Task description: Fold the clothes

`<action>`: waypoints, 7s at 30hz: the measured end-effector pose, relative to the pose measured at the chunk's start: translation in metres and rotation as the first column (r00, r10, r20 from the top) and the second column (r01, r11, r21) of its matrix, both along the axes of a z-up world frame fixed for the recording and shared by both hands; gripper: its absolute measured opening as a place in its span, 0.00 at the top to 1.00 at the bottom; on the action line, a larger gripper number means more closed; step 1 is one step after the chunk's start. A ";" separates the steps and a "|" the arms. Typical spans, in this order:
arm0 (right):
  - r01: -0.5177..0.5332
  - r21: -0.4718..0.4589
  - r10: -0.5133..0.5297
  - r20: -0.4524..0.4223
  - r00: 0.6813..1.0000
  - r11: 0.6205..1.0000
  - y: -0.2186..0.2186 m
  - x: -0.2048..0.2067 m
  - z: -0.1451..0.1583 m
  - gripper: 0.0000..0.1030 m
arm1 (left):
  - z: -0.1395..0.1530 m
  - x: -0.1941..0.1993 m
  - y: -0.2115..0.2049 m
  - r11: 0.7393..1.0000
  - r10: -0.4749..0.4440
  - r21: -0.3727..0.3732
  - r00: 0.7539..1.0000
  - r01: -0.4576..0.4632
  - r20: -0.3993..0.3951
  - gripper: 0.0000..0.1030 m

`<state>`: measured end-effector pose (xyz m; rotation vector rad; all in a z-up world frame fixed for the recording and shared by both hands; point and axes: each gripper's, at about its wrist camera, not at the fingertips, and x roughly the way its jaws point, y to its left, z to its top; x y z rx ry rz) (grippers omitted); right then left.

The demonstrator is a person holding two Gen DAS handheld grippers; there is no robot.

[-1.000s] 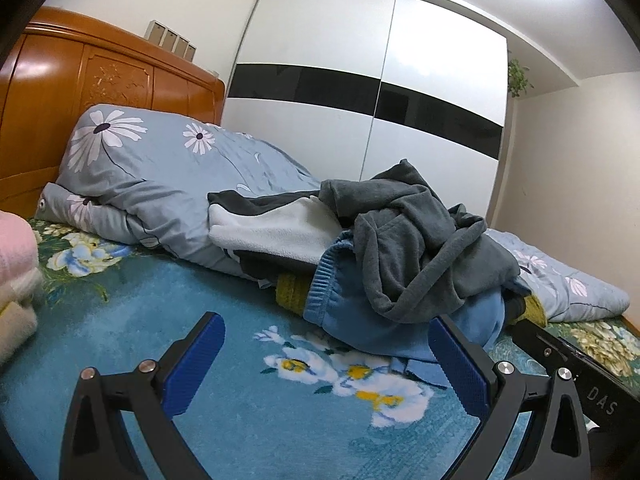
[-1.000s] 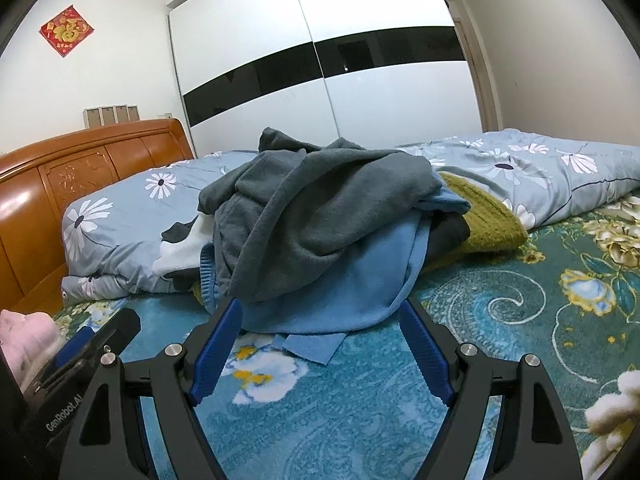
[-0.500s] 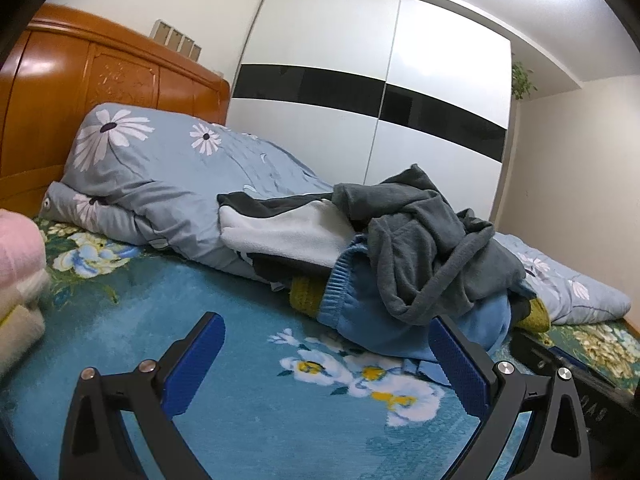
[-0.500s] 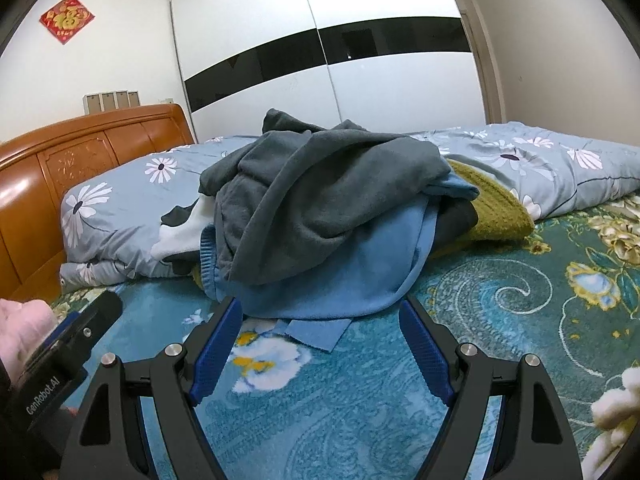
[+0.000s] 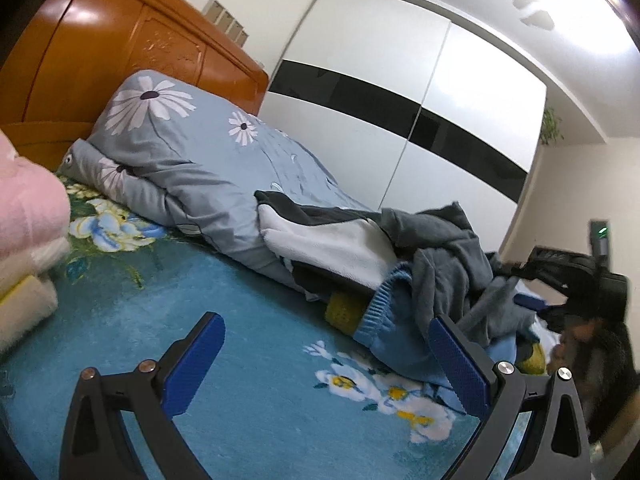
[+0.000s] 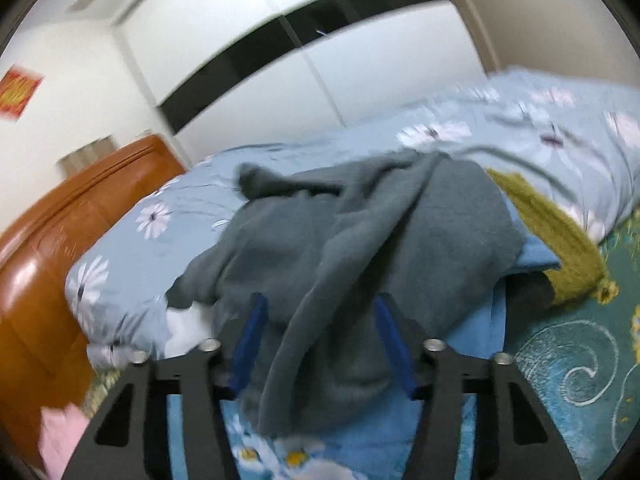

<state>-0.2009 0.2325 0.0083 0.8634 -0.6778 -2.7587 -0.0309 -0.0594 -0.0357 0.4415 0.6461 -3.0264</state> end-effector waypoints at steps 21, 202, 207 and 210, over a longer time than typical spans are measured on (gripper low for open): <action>-0.274 -0.309 0.228 -0.176 0.958 0.911 0.036 0.075 0.072 0.99 | 0.045 0.060 -0.017 0.988 0.005 -0.151 1.000 -0.002 0.024 0.00; -0.452 -0.406 0.544 0.144 0.826 0.794 0.101 0.352 -0.079 0.91 | -0.011 0.173 -0.083 0.990 0.100 0.041 0.881 -0.134 0.462 0.73; -0.321 -0.253 0.366 0.152 0.918 0.913 0.167 0.341 -0.038 0.91 | -0.006 0.173 -0.078 0.994 0.091 0.014 0.890 -0.109 0.447 0.65; -0.259 -0.196 0.294 0.178 0.939 0.946 0.181 0.308 -0.025 0.83 | -0.004 0.173 -0.074 0.996 0.071 0.018 0.892 -0.088 0.447 0.46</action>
